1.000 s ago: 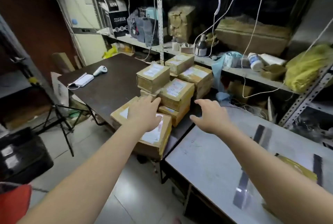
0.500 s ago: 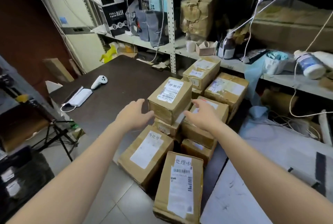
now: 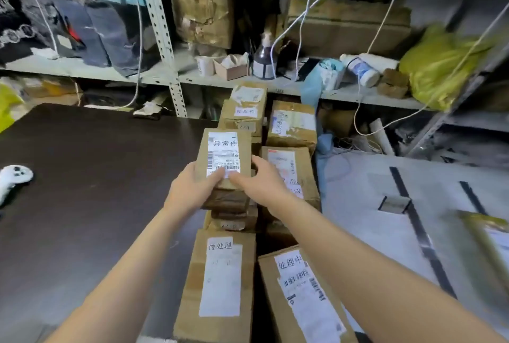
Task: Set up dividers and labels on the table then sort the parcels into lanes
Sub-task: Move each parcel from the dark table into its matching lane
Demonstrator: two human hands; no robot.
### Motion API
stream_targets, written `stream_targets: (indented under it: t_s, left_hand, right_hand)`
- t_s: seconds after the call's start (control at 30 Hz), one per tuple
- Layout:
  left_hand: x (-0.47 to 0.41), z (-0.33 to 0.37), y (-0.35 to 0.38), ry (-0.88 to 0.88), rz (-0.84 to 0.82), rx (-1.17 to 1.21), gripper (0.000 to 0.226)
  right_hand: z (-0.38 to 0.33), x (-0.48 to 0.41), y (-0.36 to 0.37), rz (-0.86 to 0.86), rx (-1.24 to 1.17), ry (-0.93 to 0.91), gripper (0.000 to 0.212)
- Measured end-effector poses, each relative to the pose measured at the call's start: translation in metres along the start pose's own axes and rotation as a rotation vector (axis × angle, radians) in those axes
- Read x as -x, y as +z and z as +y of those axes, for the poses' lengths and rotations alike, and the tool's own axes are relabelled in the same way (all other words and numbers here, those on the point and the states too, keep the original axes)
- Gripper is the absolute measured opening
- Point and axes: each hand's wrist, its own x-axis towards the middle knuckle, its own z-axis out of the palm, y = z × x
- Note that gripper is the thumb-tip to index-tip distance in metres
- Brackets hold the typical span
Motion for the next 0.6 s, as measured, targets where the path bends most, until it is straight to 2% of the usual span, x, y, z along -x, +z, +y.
stream_targets:
  t_s: [0.23,0.43,0.6]
  left_hand:
    - [0.030,0.044,0.003,0.135,0.105,-0.159,0.040]
    - [0.086,0.110,0.048,0.284,0.033,-0.140,0.046]
    - [0.158,0.162,0.140,0.413,-0.089,-0.098,0.056]
  right_hand:
    - [-0.004,0.039,-0.027,0.116,-0.138,0.006,0.048]
    - [0.014,0.092,-0.107,0.261,-0.200,-0.041,0.050]
    - [0.071,0.166,-0.203,0.406,-0.201,-0.021,0.047]
